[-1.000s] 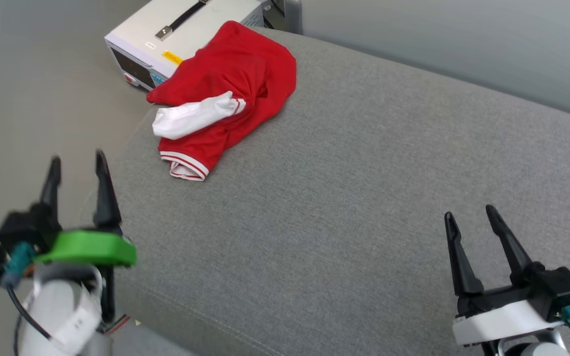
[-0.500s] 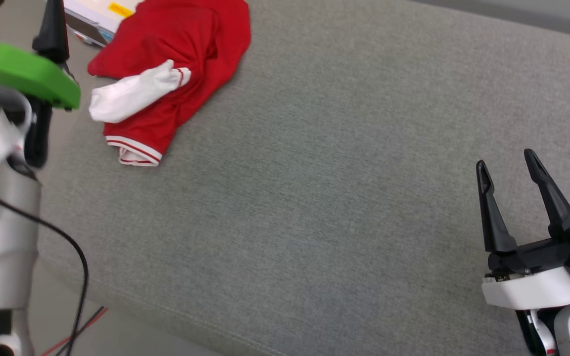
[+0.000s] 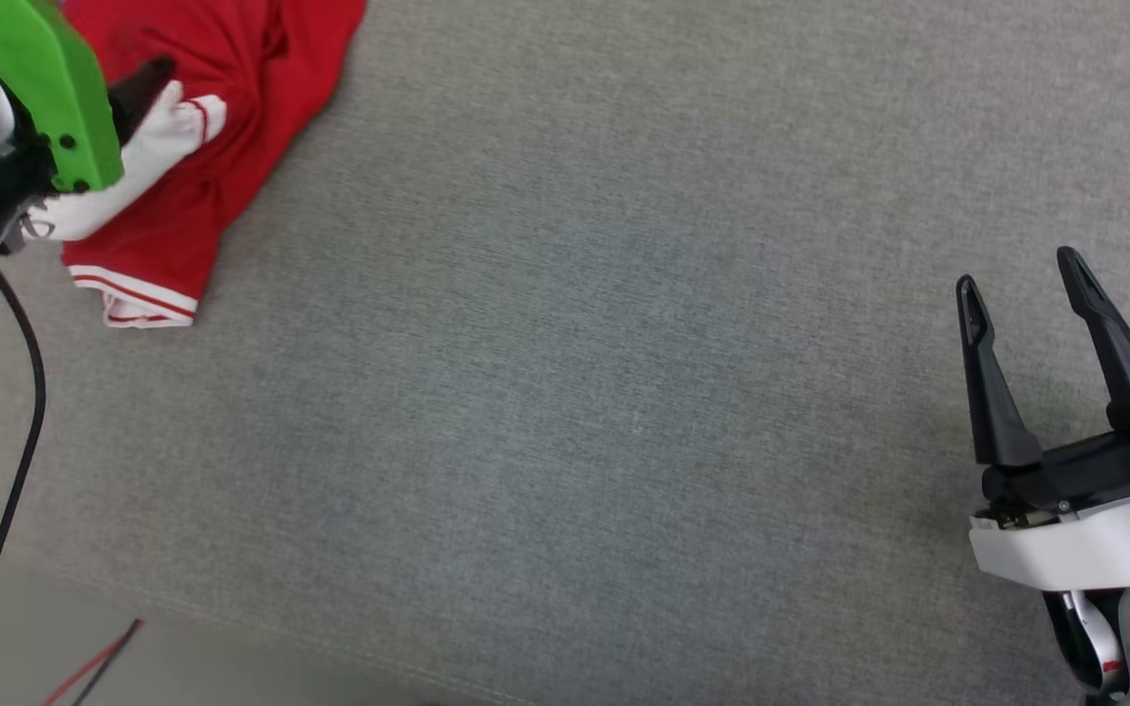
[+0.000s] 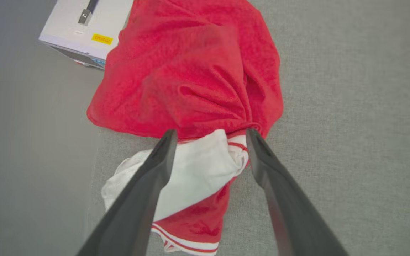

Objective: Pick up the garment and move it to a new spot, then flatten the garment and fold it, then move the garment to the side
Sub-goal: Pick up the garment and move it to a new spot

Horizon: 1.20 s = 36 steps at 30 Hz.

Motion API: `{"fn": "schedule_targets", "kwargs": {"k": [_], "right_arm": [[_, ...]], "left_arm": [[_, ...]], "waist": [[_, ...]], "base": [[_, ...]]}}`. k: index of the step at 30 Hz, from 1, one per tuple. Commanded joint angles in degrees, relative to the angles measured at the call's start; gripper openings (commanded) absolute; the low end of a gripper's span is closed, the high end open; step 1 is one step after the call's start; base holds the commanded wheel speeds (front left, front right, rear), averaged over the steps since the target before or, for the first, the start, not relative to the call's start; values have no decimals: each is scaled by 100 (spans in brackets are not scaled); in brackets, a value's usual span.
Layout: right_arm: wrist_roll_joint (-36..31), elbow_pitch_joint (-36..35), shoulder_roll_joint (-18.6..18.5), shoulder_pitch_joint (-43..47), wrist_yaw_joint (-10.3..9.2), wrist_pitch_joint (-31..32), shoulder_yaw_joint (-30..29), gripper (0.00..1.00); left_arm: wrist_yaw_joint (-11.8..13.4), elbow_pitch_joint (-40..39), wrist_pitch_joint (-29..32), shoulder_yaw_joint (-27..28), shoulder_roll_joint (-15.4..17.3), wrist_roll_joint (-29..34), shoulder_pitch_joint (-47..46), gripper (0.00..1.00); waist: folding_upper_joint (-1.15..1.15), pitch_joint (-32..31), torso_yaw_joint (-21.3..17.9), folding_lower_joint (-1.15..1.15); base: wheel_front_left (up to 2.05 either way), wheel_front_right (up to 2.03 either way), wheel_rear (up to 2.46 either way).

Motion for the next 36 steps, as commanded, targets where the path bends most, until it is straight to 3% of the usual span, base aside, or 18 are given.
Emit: {"fn": "schedule_targets", "kwargs": {"k": [1, 9, 17, 18, 19, 28, 36], "right_arm": [[33, -54, -24, -150, -5, -28, 9, 100], [50, -74, -43, -282, -5, -28, -45, 100], [75, -26, -16, -319, -5, -28, -70, 100], [87, -18, 1, -315, -5, -28, -101, 100], [97, -12, 14, -308, -5, -28, -118, 100], [192, 109, 195, -161, -5, -28, -143, 100], [263, 236, 442, 61, -5, -28, -185, 100]], "left_arm": [[-15, 96, 183, -96, 55, -140, -88, 100], [-15, 827, 683, -623, 5, -213, -68, 100], [-15, 1443, 752, -953, -188, -360, 73, 100], [-15, 1462, 660, -983, -169, -374, 64, 12], [-15, 1461, 601, -1009, -151, -384, 57, 0], [-15, 901, -456, -1277, 197, -385, -191, 0], [-15, -308, -785, -2027, 578, -262, -487, 0]], "waist": [[0, 316, -239, -1], [0, 660, -401, -1], [0, 695, -439, -1], [0, 654, -428, -1], [0, 618, -420, -1], [0, -147, -303, -1], [0, -870, -299, -1]], "base": [[0, 0, 0], [0, 0, 0], [0, 0, 0], [0, 0, 0], [0, 0, 0], [0, 0, 0], [0, 0, 0]]}}
